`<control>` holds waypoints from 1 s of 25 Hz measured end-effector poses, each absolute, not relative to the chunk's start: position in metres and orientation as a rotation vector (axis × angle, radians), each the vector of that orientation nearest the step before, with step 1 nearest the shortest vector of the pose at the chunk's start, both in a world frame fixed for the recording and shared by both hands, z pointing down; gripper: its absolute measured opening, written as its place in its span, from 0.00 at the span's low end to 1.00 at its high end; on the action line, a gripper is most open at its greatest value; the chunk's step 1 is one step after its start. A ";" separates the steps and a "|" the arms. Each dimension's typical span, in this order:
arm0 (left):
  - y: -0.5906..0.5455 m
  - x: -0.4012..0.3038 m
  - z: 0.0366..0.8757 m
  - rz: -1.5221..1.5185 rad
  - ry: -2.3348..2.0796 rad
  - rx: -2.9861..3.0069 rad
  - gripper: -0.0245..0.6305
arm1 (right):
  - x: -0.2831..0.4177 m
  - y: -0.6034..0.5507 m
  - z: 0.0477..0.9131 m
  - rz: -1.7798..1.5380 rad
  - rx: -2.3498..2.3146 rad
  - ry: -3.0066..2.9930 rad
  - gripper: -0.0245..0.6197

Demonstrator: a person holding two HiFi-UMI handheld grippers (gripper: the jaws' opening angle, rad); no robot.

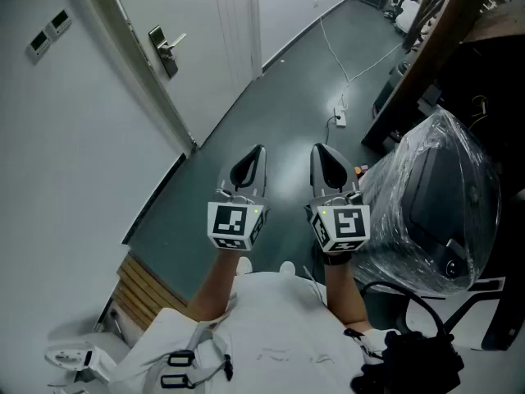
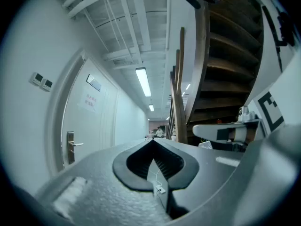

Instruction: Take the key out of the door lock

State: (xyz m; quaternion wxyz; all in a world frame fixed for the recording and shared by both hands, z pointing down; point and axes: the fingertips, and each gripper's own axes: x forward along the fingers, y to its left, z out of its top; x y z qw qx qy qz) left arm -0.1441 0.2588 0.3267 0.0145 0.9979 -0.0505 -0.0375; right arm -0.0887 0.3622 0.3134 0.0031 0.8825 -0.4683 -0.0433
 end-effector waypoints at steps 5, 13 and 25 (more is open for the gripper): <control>0.277 -0.128 0.322 -0.064 -0.127 3.205 0.04 | -0.079 0.379 0.316 -0.095 2.762 -1.433 0.05; 0.336 -0.088 0.333 -0.040 0.003 3.155 0.03 | -0.037 0.440 0.327 -0.002 2.885 -1.270 0.03; 0.308 -0.027 0.388 0.238 0.010 3.174 0.04 | -0.001 0.413 0.353 -0.028 2.856 -1.410 0.05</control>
